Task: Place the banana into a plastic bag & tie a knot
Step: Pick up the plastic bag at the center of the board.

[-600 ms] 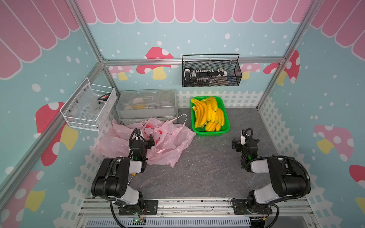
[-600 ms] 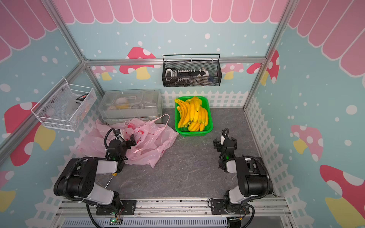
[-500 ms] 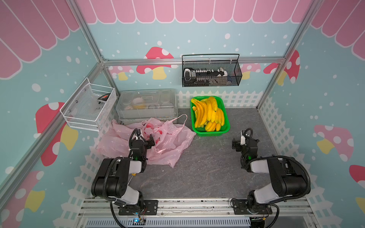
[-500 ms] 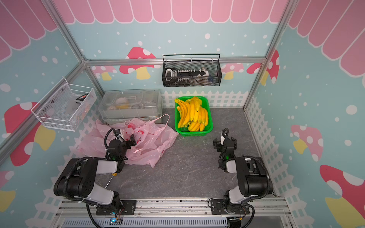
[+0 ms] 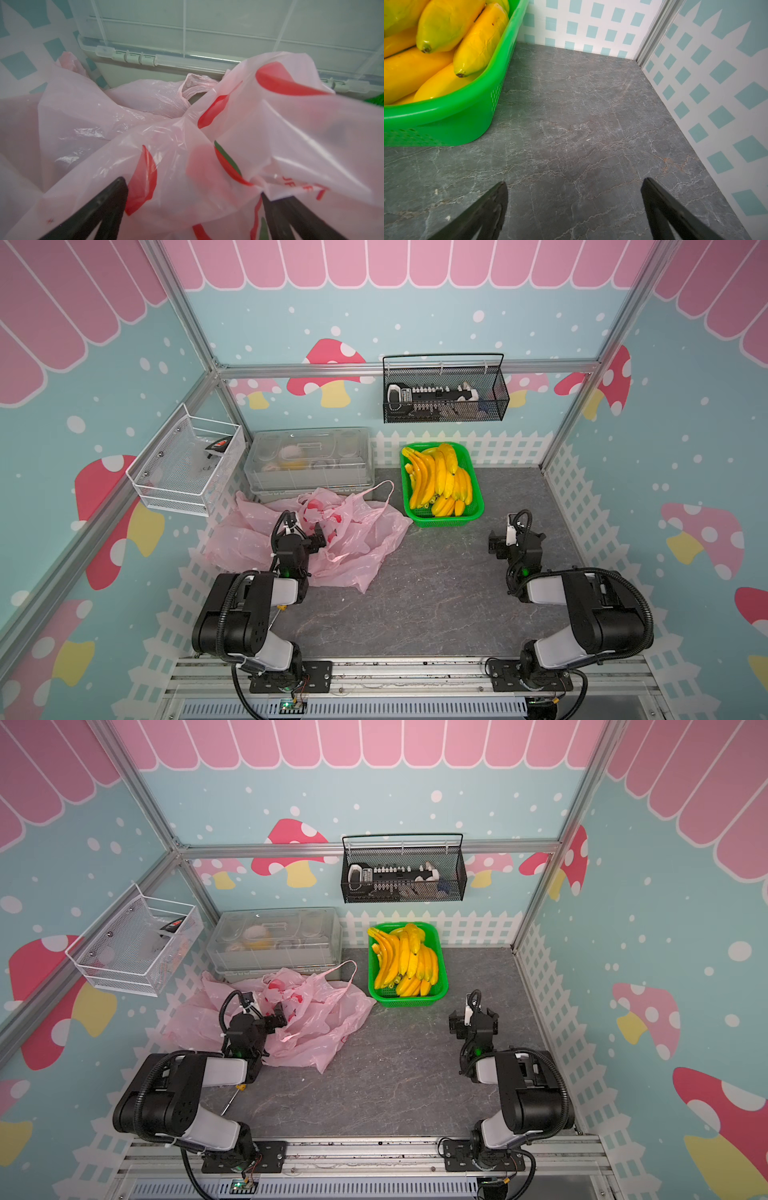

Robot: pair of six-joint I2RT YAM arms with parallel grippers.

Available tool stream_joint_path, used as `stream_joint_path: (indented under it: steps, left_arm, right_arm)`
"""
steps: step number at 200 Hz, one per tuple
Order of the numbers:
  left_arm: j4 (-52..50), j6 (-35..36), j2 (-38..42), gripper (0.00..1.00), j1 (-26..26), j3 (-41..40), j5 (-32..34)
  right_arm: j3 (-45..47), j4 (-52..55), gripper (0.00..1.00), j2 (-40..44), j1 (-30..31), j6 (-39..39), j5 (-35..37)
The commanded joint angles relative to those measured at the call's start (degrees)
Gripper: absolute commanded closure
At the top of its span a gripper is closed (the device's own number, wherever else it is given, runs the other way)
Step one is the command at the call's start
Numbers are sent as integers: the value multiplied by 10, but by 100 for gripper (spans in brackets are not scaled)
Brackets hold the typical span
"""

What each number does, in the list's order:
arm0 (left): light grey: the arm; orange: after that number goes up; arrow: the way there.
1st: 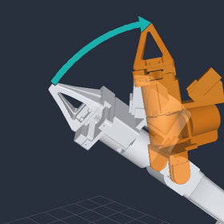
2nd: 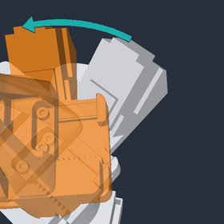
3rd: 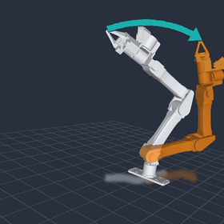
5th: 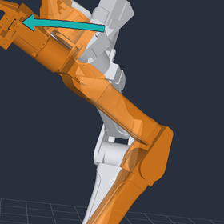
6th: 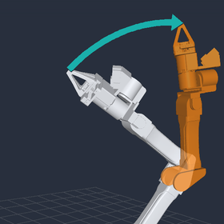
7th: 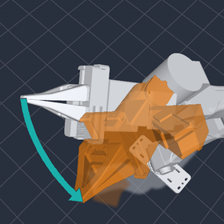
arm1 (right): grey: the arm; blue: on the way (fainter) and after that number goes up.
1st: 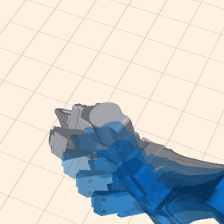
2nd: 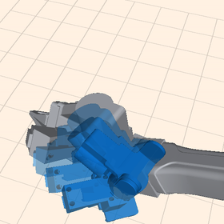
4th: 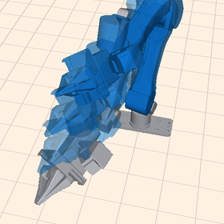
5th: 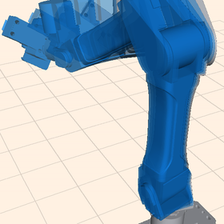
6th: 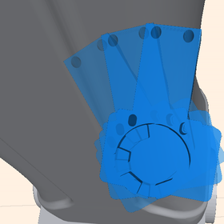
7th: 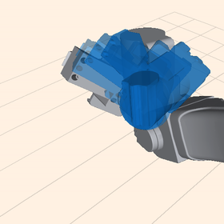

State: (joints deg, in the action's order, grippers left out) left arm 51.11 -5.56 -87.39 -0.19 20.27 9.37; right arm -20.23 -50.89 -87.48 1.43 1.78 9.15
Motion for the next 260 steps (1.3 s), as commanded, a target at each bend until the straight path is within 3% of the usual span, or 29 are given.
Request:
stream_joint_path:
  steps: [1, 20, 44, 87, 107, 118, 128, 142, 157, 195, 233, 260]
  left_arm:
    - [-20, 18, 60, 1, 16, -6, 16]
    - [-183, 11, 161, 1, 54, 32, 105]
    - [-326, -25, 257, 1, 84, 76, 166]
    - [-624, -294, 376, 1, 85, 183, 316]
    - [-724, -360, 424, 1, 84, 221, 272]
    - [-711, -347, 449, 1, 76, 219, 172]
    - [-683, -309, 459, 1, 68, 220, 53]
    - [-698, -291, 436, 1, 73, 250, -39]
    - [-764, -254, 384, 1, 110, 310, -56]
    - [-864, -190, 261, 3, 258, 407, 62]
    - [-933, -185, 128, 7, 330, 492, 158]
    - [-975, -186, 46, 12, 351, 553, 220]
  right_arm:
    - [8, -24, 1, 23, -2, -9, -17]
    - [8, 46, 1, 105, 7, -20, -24]
    - [-11, 145, 1, 223, 14, -14, -37]
    - [-36, 301, 1, 418, 15, 90, -9]
    - [-35, 382, 1, 503, 14, 230, 39]
    - [-41, 441, 1, 537, 12, 299, 48]
    - [-44, 465, 1, 553, 10, 308, 11]
    - [-52, 478, 1, 551, 10, 306, -63]
    - [-71, 493, 1, 516, 10, 298, -143]
    - [-146, 579, 1, 400, 11, 275, -222]
    - [-197, 641, 4, 332, 16, 254, -222]
    - [-211, 659, 5, 306, 30, 242, -220]
